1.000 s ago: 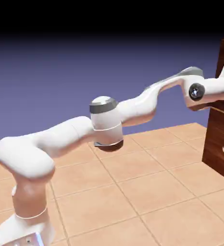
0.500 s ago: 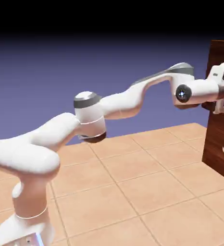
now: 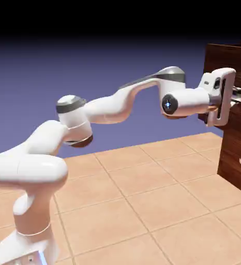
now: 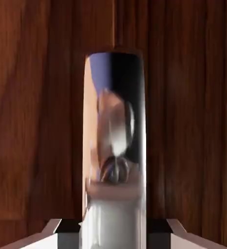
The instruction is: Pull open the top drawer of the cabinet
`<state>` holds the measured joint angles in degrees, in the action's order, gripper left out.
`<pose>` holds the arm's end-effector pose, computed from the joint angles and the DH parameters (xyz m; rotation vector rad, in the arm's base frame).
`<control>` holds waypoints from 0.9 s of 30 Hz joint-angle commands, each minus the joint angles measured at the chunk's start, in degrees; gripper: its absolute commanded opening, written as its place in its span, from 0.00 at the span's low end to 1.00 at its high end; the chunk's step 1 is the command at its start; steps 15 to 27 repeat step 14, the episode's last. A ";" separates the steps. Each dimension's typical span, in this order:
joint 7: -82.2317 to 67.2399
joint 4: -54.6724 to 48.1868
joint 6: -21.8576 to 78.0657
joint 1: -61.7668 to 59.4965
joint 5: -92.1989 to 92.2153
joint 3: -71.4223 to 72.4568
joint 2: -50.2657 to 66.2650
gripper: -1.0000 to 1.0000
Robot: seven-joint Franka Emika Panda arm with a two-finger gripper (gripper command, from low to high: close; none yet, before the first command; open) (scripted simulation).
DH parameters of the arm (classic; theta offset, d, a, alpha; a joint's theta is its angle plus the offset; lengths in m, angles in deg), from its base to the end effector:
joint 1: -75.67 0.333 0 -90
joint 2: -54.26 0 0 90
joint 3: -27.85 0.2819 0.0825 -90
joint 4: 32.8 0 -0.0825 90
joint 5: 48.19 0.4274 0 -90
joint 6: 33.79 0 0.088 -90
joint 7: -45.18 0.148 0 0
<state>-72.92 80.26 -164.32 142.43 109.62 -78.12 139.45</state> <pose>0.6671 -0.1134 0.5135 1.7624 0.7302 1.7580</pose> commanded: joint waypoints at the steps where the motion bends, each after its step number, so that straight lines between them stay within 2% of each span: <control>1: -0.40 2.07 0.75 1.32 0.02 -0.34 0.08 0.00; 11: -2.48 21.99 7.60 14.55 -3.13 -4.83 1.46 0.00; 12: -2.48 21.99 7.60 14.55 -3.13 -4.83 1.46 1.00; 27: -2.62 24.06 8.20 16.04 -3.73 -5.51 1.75 1.00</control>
